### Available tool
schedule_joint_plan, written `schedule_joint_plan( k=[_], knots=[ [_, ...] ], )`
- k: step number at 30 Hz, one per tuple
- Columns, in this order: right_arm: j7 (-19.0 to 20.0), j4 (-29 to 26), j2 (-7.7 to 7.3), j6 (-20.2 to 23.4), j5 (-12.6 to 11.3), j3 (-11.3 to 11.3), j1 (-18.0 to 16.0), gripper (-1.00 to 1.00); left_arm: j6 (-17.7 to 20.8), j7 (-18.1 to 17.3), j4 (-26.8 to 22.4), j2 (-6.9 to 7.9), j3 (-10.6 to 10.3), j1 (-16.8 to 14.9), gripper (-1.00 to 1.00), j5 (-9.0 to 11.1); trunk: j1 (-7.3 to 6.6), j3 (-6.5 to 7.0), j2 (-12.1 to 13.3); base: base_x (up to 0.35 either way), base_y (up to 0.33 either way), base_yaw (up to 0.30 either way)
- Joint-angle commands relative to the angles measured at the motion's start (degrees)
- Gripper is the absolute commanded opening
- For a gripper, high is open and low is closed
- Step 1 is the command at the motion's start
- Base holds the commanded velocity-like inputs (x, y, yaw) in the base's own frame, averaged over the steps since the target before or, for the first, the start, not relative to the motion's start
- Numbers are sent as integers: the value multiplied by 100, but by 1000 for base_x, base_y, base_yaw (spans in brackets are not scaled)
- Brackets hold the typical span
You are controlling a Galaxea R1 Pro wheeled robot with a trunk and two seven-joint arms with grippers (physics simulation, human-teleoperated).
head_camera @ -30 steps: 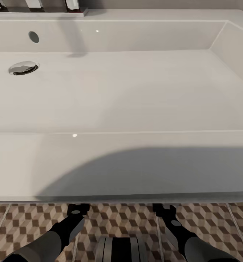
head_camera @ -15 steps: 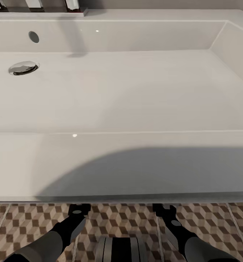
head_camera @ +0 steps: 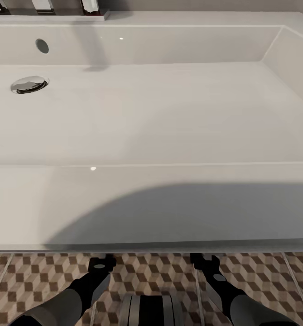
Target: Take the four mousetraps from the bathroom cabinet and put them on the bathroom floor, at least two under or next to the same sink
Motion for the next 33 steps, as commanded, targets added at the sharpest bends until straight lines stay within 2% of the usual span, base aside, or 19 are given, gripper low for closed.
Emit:
schedule_joint_plan(
  k=[1, 27, 28, 33],
  knots=[
    [-15, 5, 0, -21, -45, 28, -3, 100, 38, 42, -9, -2, -48, -1, -100, 23, -1, -3, -1, 0, 0, 0],
    [-15, 5, 9, -21, -33, 28, -3, 100, 43, 45, 11, -43, -49, -2, -100, 22, -1, -3, -1, 0, 0, 0],
    [-15, 5, 9, -21, -33, 28, -3, 100, 42, 46, 11, -43, -49, -1, 100, 22, -1, -3, -1, 0, 0, 0],
    [-15, 5, 9, -21, -30, 28, -3, 100, 41, 44, 11, -43, -49, -3, 100, 22, -1, -3, -1, 0, 0, 0]
  ],
)
